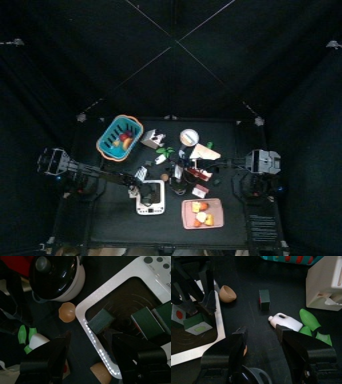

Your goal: Grab sushi piece

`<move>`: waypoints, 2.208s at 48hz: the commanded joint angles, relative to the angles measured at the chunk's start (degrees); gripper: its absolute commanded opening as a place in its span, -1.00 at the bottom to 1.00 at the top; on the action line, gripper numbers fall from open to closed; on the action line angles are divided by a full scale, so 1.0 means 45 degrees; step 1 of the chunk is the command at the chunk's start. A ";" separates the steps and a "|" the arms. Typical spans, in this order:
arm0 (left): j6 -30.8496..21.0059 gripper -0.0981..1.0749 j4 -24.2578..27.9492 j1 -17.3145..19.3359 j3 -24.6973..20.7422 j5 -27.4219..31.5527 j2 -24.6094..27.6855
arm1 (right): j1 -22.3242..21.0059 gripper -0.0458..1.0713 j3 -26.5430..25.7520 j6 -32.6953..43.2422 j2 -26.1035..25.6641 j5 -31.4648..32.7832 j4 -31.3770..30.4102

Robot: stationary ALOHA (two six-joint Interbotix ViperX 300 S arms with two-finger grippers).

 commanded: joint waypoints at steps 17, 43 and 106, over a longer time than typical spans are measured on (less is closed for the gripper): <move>0.2461 0.71 -0.0977 -0.0547 -0.1211 0.1172 0.0195 | -0.0059 0.58 -0.0254 0.0000 -0.0273 -0.0039 0.0020; 0.9180 0.71 -0.5977 -0.0215 -0.2363 0.2637 0.1191 | -0.0059 0.58 -0.0254 0.0020 -0.0273 -0.0039 0.0020; 1.1426 0.19 -0.9531 0.0879 -0.2070 0.1973 0.1543 | -0.0059 0.58 -0.0313 0.0020 -0.0234 -0.0039 0.0020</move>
